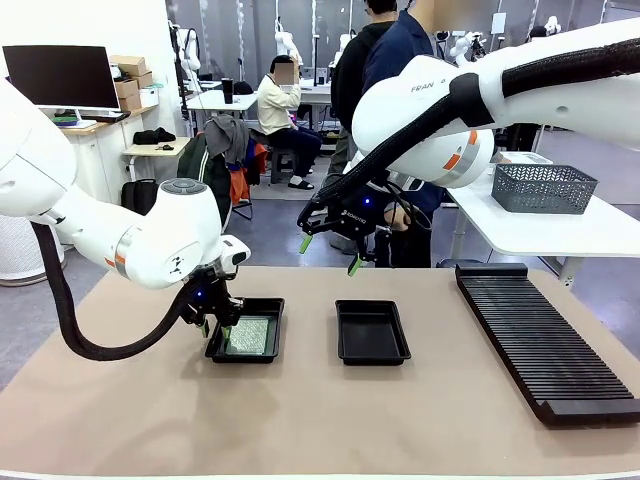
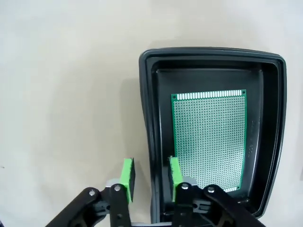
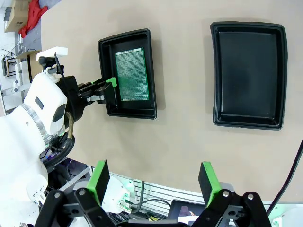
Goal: Inspect and transfer BCBs to ESD trays.
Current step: Pick up the ESD tray and place it on the left side of the table.
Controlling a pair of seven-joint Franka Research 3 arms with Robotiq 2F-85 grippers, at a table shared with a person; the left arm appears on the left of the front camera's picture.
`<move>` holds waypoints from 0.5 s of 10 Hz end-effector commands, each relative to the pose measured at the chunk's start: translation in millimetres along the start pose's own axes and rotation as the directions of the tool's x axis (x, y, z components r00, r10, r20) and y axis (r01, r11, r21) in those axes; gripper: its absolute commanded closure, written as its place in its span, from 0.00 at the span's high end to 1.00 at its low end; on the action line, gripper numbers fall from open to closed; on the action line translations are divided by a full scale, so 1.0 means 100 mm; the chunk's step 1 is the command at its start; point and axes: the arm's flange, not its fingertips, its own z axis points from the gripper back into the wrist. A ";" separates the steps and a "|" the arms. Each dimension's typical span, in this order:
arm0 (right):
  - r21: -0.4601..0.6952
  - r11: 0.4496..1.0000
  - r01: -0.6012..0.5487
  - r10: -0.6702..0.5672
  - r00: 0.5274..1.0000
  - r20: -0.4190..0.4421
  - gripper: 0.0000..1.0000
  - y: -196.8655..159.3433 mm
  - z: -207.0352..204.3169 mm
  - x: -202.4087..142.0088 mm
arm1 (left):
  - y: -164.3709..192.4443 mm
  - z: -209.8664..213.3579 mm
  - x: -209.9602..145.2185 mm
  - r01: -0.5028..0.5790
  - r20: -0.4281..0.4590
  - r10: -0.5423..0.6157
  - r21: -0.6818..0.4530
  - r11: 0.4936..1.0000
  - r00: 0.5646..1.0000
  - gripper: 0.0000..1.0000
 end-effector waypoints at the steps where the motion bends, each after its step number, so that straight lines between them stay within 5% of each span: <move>1: -0.016 1.000 -0.007 0.007 1.000 0.005 1.00 0.00 0.00 0.01 | -0.02 -0.05 0.01 -0.026 0.022 0.026 0.027 0.999 0.999 0.31; 4: -0.016 1.000 -0.007 0.007 1.000 0.005 1.00 0.00 0.00 0.01 | -0.03 -0.05 0.02 -0.027 0.021 0.026 0.025 0.999 0.999 0.14; 5: -0.016 1.000 -0.007 0.007 1.000 0.005 1.00 0.00 0.00 0.01 | -0.03 -0.05 0.02 -0.025 0.022 0.024 0.024 0.999 0.999 0.20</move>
